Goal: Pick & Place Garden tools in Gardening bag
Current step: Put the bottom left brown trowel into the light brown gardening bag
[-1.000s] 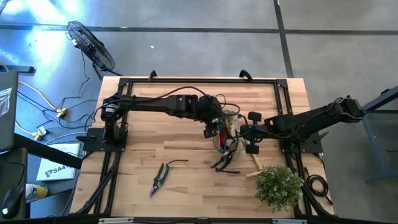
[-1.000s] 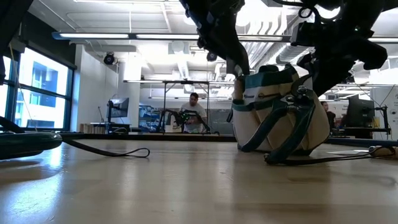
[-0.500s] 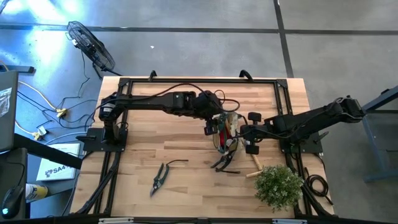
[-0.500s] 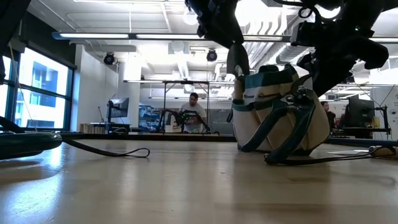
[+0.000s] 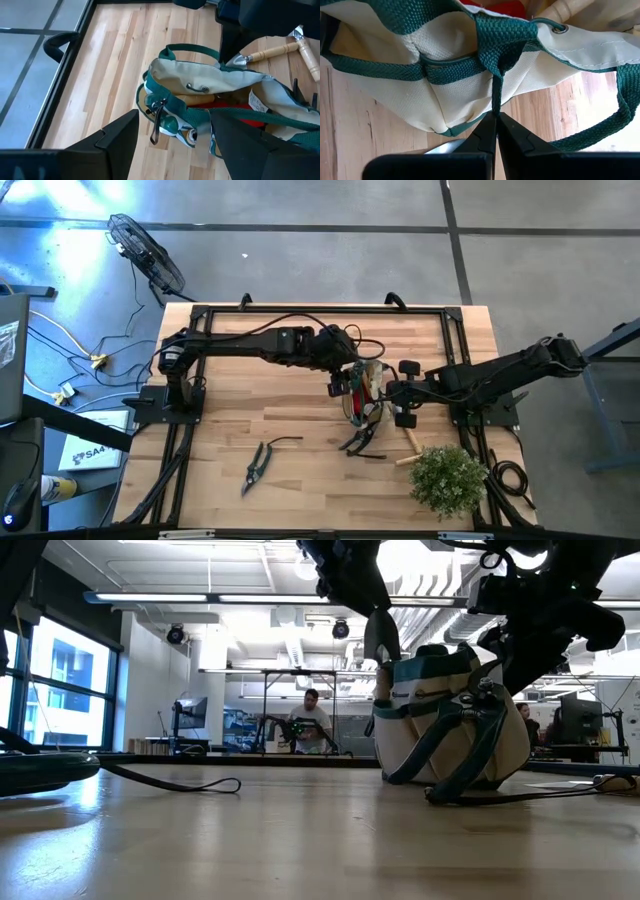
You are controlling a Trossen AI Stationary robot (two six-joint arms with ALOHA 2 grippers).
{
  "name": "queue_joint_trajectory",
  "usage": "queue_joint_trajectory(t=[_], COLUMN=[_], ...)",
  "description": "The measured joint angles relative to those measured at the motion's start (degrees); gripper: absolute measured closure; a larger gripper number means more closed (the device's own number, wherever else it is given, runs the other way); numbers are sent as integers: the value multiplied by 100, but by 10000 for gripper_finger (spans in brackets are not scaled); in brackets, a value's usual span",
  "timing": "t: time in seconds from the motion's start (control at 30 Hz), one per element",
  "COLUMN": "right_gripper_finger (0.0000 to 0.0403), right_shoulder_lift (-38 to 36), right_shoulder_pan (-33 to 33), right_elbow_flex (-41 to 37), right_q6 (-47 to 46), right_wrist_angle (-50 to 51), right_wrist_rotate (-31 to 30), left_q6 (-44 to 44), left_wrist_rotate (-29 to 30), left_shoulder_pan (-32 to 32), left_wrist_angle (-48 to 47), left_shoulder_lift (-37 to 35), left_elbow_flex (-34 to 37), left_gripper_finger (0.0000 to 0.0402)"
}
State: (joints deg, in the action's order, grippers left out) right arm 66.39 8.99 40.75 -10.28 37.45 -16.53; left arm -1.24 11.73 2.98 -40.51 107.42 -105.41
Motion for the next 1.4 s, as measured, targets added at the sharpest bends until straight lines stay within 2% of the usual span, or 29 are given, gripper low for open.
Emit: queue_joint_trajectory(t=[0.97,1.4], right_gripper_finger=[400,400], right_shoulder_lift=[1,2], right_shoulder_pan=[0,2], right_elbow_flex=[0,0], right_q6=[0,-2], right_wrist_angle=[-42,-46], right_wrist_rotate=[26,26], left_q6=[3,4], left_wrist_rotate=[-4,-25], left_shoulder_pan=[0,0], left_wrist_angle=[-164,-204], left_shoulder_lift=[33,324], left_elbow_flex=[7,7], left_gripper_finger=[158,158])
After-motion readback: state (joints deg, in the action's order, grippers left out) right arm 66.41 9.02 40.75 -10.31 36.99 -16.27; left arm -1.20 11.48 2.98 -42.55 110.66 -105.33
